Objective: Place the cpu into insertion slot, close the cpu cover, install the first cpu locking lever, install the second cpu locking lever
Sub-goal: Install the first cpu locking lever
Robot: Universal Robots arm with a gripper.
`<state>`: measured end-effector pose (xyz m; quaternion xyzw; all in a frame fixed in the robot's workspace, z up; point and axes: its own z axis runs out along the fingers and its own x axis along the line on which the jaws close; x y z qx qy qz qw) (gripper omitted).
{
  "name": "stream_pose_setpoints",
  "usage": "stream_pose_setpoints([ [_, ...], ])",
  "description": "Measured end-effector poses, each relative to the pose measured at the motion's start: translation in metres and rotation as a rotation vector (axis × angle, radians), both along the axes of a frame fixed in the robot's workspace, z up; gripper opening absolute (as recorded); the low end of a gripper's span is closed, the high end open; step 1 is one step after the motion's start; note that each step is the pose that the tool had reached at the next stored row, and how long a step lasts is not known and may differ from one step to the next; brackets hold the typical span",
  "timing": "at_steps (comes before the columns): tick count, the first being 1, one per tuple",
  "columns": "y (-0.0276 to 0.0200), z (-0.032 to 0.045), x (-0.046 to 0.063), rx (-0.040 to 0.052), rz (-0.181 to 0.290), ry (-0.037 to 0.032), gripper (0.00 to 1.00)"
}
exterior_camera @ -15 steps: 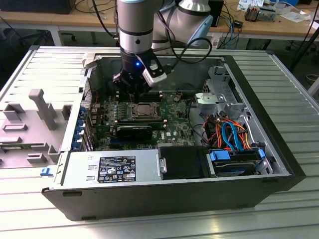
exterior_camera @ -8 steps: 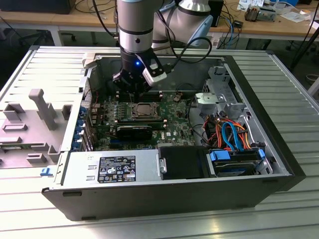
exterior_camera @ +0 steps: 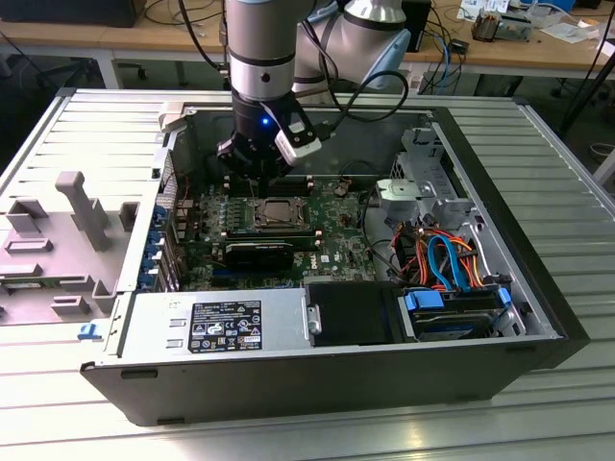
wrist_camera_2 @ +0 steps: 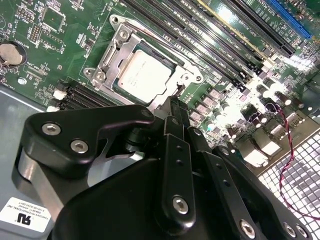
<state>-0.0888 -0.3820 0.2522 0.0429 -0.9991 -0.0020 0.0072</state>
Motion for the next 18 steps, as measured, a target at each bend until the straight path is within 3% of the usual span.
stream_pose_setpoints([
  [18, 0.0016, 0.0008, -0.017, 0.0002, 0.0, -0.0007, 0.11],
])
